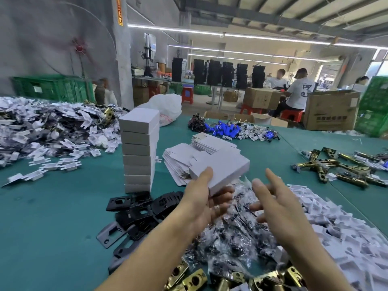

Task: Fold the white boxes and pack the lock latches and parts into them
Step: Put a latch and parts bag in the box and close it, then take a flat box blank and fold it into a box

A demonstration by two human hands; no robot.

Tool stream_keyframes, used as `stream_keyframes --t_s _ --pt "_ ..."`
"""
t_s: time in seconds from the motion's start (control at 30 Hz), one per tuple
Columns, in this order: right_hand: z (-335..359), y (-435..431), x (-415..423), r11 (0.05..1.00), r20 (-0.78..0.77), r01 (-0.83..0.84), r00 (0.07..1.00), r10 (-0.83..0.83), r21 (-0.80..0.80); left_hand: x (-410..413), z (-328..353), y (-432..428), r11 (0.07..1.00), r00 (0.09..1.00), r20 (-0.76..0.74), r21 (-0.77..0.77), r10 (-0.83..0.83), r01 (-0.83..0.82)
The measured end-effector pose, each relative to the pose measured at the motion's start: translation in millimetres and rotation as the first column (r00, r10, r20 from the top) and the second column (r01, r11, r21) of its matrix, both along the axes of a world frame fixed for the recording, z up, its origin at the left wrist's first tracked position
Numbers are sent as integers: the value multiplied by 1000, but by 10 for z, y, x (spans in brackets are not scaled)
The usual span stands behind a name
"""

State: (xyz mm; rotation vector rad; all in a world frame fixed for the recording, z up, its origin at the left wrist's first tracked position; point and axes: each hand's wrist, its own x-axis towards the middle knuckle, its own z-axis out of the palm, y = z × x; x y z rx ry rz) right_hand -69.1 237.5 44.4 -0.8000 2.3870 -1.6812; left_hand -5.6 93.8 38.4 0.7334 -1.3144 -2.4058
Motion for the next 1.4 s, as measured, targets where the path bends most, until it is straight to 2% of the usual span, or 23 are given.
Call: stream_keyframes --t_s 0.1,0.2,0.37,0.53,0.63,0.77,0.87,1.0,1.4 --pt "33 68 -2 999 17 -27 999 27 -33 -185 51 -207 957 979 8 208 205 -202" --pt "79 110 -10 997 44 -60 997 62 -47 -347 19 -399 873 917 30 296 398 -389" --pt "102 155 -26 987 54 -131 989 136 -87 -513 -145 -653 797 859 59 345 509 -496" --pt "115 181 -60 979 82 -154 983 166 -135 -598 -201 -828 744 775 165 217 610 -632" --pt "115 186 -71 976 88 -167 980 181 -142 -605 -213 -858 719 779 163 309 605 -623" --pt "109 184 -72 975 88 -173 979 186 -139 -592 -204 -835 692 799 71 459 597 -557" --pt "98 179 -70 975 91 -172 978 186 -140 -563 -208 -864 706 831 25 513 556 -488" --pt "86 158 -56 974 83 -181 978 193 -134 -489 -244 -844 756 890 52 507 453 -415" --pt "81 172 -68 971 88 -207 972 218 -116 -479 -237 -744 773 912 109 496 396 -395"
